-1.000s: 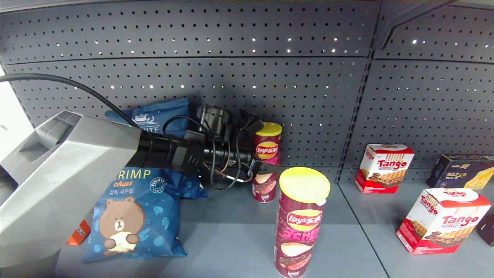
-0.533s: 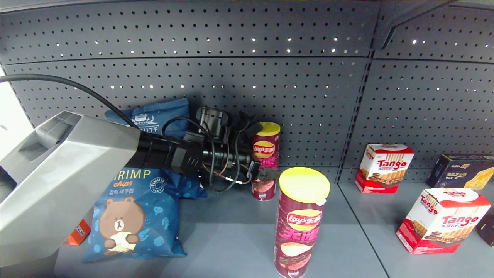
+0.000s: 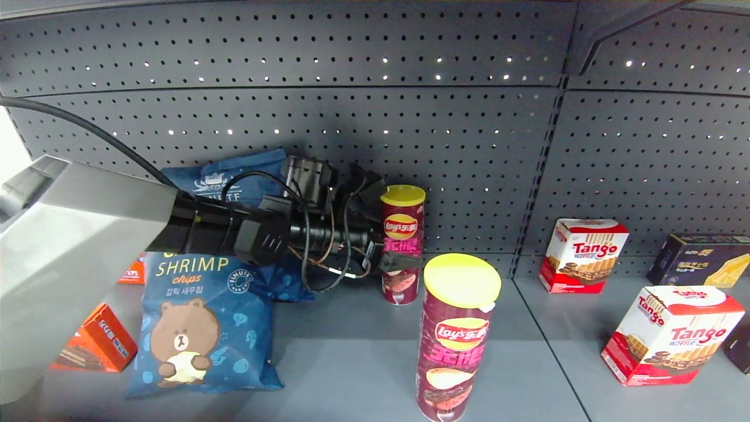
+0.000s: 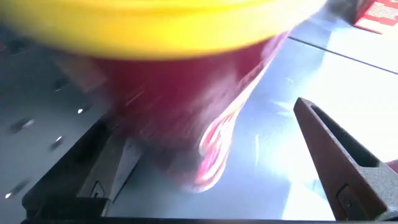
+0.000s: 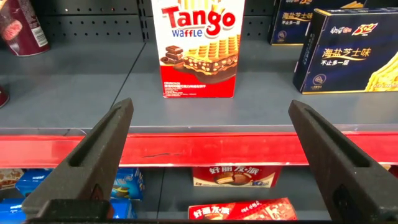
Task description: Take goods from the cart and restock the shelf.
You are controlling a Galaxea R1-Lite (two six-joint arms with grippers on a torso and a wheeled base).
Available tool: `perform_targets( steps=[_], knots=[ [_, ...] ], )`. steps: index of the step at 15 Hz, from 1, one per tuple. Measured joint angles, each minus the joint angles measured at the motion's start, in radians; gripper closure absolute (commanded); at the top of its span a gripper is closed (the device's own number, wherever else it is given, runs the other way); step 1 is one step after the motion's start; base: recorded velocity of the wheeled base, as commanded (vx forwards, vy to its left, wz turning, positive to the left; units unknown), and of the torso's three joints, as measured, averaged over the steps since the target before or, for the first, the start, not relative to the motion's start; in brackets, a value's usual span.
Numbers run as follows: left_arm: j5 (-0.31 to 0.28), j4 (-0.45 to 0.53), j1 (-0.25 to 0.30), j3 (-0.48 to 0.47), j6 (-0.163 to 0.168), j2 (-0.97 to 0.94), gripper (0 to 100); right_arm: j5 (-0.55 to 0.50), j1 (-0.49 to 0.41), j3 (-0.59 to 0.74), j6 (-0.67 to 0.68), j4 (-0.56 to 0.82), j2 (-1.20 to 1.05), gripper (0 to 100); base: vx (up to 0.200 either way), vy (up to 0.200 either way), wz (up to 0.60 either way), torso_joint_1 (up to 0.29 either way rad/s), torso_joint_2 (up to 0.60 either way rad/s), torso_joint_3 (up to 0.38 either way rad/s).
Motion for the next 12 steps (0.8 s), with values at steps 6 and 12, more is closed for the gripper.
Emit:
perform_targets(
  steps=[6,12],
  knots=[
    [0.086,0.000,0.048,0.145,-0.001,-0.143,0,0.000,0.000,0.000,0.000,0.000,0.000,0,0.000,0.000,0.00,0.000,0.00,0.000],
    [0.548,-0.079,0.011,0.315,-0.014,-0.302,0,0.000,0.000,0.000,0.000,0.000,0.000,0,0.000,0.000,0.00,0.000,0.00,0.000]
  ],
)
